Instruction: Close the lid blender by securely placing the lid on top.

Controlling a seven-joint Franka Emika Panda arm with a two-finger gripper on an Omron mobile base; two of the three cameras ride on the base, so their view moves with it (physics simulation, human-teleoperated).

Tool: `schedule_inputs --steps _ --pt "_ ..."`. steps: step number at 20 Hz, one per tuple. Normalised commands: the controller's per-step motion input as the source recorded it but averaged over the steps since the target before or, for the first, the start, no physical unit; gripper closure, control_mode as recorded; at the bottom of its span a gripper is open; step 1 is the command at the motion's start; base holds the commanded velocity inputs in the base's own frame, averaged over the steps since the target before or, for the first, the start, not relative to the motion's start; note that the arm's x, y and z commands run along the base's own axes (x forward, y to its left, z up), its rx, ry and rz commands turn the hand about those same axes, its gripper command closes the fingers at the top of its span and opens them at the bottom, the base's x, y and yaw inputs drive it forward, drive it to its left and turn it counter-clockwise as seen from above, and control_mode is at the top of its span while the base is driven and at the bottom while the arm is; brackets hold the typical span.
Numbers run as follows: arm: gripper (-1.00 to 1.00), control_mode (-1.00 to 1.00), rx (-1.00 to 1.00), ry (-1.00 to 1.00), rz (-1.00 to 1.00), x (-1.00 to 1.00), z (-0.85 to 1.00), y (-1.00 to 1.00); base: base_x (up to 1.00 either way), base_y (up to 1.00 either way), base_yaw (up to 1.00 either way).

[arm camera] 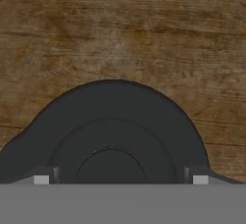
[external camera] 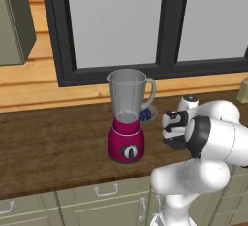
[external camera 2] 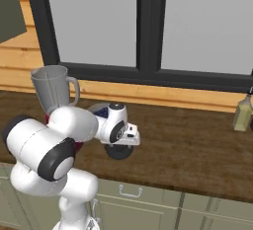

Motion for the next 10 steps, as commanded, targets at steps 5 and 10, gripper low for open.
schedule_inputs --steps 5,10 --pt "1.00 -1.00 0.00 0.00 0.00 0.00 -0.54 0.00 0.00 0.00 0.00" --pt "1.00 -1.00 0.00 0.00 0.00 0.00 -0.52 0.00 0.00 0.00 0.00"
